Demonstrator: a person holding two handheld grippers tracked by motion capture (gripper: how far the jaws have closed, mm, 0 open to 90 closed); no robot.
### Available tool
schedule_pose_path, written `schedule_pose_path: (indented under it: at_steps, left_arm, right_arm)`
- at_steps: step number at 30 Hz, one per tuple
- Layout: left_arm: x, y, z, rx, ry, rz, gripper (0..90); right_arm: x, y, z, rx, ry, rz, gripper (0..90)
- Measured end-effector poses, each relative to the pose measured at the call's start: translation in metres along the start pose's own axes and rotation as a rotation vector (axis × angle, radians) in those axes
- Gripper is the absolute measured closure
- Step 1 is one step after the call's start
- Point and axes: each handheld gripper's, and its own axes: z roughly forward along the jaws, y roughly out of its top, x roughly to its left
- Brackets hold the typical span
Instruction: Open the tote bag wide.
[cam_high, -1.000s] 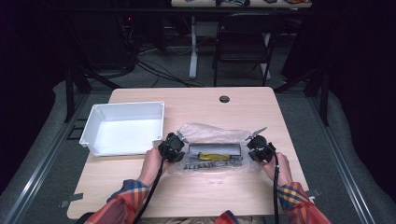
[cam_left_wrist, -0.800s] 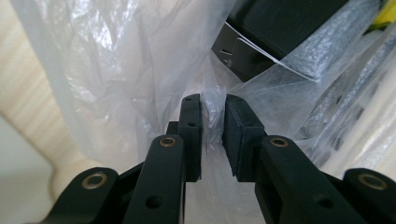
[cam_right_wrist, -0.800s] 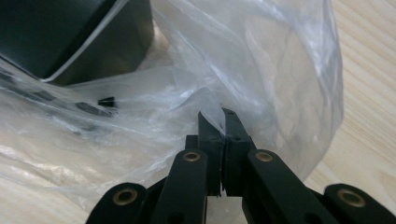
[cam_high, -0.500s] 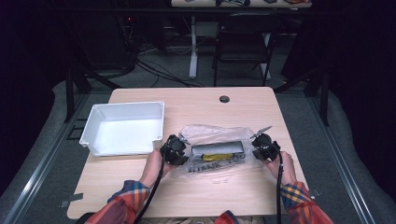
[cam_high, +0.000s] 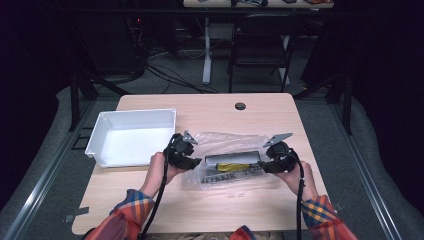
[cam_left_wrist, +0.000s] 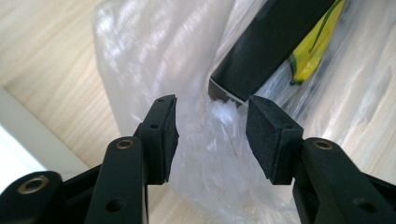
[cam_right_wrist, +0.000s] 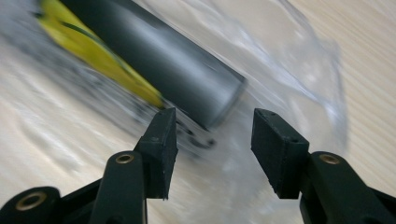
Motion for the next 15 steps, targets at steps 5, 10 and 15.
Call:
schedule_pose_path:
  at_steps: [5, 10, 15]
  left_arm:
    - [0.007, 0.010, -0.003, -0.025, 0.036, -0.002, 49.9]
    - [0.015, 0.024, 0.016, -0.005, 0.061, -0.013, 49.1]
    - [0.020, 0.030, 0.037, 0.051, 0.054, -0.024, 50.6]
  right_arm:
    - [0.023, 0.013, 0.005, -0.041, 0.057, -0.066, 49.8]
    - [0.048, 0.028, 0.022, -0.050, 0.084, -0.145, 49.7]
    - [0.060, 0.035, 0.036, -0.053, 0.091, -0.182, 53.5]
